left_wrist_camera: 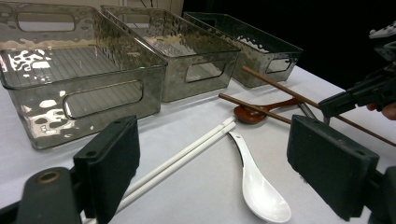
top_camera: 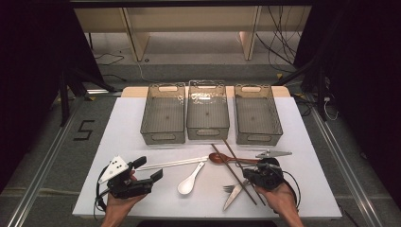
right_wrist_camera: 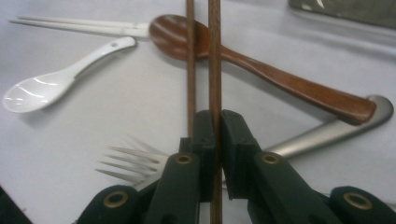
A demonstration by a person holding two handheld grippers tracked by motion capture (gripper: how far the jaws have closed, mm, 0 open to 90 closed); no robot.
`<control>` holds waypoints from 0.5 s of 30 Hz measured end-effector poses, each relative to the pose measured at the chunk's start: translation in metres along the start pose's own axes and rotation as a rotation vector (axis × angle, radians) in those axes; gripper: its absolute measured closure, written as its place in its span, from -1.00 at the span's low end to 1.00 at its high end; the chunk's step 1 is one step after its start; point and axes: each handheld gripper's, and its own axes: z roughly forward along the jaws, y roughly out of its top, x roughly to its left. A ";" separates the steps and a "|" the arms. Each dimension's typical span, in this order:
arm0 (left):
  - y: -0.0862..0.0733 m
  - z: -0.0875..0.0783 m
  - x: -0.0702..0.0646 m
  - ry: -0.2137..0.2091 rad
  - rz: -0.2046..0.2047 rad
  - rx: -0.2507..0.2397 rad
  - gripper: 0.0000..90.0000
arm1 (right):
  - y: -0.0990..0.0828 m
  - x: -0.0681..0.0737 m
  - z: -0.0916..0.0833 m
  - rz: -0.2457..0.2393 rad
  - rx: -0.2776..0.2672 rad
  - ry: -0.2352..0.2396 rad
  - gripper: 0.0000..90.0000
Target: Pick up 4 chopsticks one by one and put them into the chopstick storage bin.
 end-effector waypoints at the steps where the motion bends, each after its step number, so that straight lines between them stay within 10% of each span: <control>1: 0.000 0.000 0.000 -0.001 -0.001 0.002 -0.63 | 0.001 0.002 -0.001 -0.008 -0.006 0.005 0.89; 15: 0.000 0.002 -0.001 -0.008 -0.007 0.008 -0.63 | 0.028 0.029 0.004 -0.099 -0.066 0.047 0.89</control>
